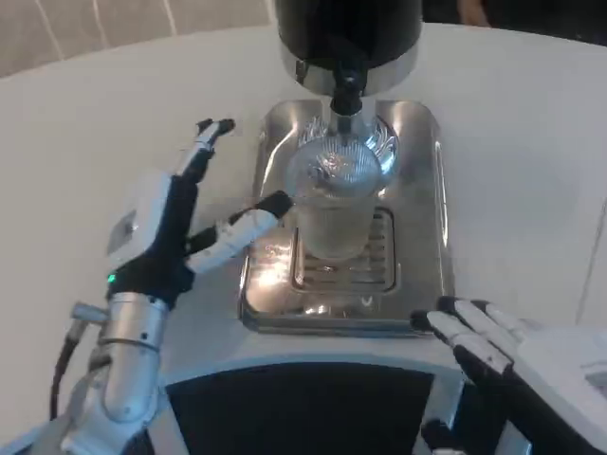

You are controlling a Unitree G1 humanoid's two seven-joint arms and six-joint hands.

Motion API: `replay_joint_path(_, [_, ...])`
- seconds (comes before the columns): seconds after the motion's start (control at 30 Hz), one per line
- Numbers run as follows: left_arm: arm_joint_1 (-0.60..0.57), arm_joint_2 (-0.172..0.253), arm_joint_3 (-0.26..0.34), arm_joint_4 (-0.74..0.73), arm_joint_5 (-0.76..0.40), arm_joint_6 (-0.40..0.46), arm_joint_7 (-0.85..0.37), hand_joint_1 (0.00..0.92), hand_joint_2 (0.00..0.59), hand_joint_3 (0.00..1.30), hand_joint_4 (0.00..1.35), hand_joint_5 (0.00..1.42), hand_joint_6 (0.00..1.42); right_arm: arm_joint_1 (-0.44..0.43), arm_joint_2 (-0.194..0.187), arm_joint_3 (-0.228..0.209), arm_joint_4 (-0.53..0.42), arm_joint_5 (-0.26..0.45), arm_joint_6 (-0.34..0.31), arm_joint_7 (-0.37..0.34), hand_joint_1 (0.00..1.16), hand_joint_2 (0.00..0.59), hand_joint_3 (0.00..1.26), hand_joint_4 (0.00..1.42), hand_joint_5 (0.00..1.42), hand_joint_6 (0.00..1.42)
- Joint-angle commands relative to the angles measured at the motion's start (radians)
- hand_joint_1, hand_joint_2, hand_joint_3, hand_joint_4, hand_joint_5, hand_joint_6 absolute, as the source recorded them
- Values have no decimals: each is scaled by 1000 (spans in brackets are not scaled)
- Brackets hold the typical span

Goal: Grasp the cup under the faucet to collect the drink, then remove the cup.

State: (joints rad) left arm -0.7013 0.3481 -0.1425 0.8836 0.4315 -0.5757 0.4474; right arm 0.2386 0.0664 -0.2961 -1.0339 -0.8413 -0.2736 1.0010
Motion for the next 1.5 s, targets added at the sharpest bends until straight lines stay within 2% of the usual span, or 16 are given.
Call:
replay_joint_path(0.03, [51, 33, 32, -40, -42, -37, -38, 121, 56, 181, 8, 184, 252, -24, 100, 39, -13, -33, 36, -9, 365, 503, 64, 0, 0, 61])
replay_joint_path(0.17, [106, 71, 60, -85, -66, -67, -80, 121, 56, 178, 33, 197, 270, -39, 103, 85, -13, -67, 71, -8, 364, 503, 64, 0, 0, 62])
replay_joint_path(0.23, [127, 86, 64, -104, -59, -73, -87, 114, 58, 178, 52, 209, 274, -48, 113, 97, -13, -68, 108, -12, 364, 503, 64, 0, 0, 62])
replay_joint_path(0.37, [210, 156, 57, -178, -3, -113, -79, 89, 80, 191, 109, 232, 289, -126, 136, 95, -13, -51, 267, -15, 281, 526, 33, 0, 0, 63])
replay_joint_path(0.47, [273, 195, 62, -244, 23, -129, -86, 79, 86, 191, 133, 243, 303, -278, 133, 102, -13, -54, 516, 8, 259, 551, 9, 0, 0, 63])
replay_joint_path(0.5, [293, 205, 63, -265, 28, -132, -91, 77, 86, 191, 137, 244, 304, -313, 123, 107, -13, -56, 578, 13, 253, 555, 2, 0, 0, 63])
replay_joint_path(0.67, [373, 241, 65, -355, 47, -139, -109, 74, 87, 191, 145, 246, 305, -469, 40, 158, -2, -31, 895, 8, 239, 585, 0, 0, 0, 63])
replay_joint_path(0.8, [447, 263, 77, -423, 51, -148, -132, 72, 87, 191, 160, 246, 307, -605, 5, 190, 53, 21, 1047, -46, 239, 586, 0, 0, 0, 63])
replay_joint_path(1.0, [512, 261, 104, -490, 44, -140, -169, 72, 88, 191, 164, 247, 308, -711, -42, 241, 81, 101, 1175, -123, 233, 586, 0, 0, 0, 63])
replay_joint_path(1.2, [557, 252, 132, -548, 36, -121, -197, 72, 89, 191, 167, 247, 309, -779, -99, 268, 94, 210, 1266, -201, 228, 586, 0, 0, 0, 63])
replay_joint_path(1.5, [611, 237, 166, -622, 26, -88, -227, 72, 89, 191, 167, 250, 310, -855, -195, 261, 125, 400, 1353, -291, 215, 586, 0, 0, 0, 72])
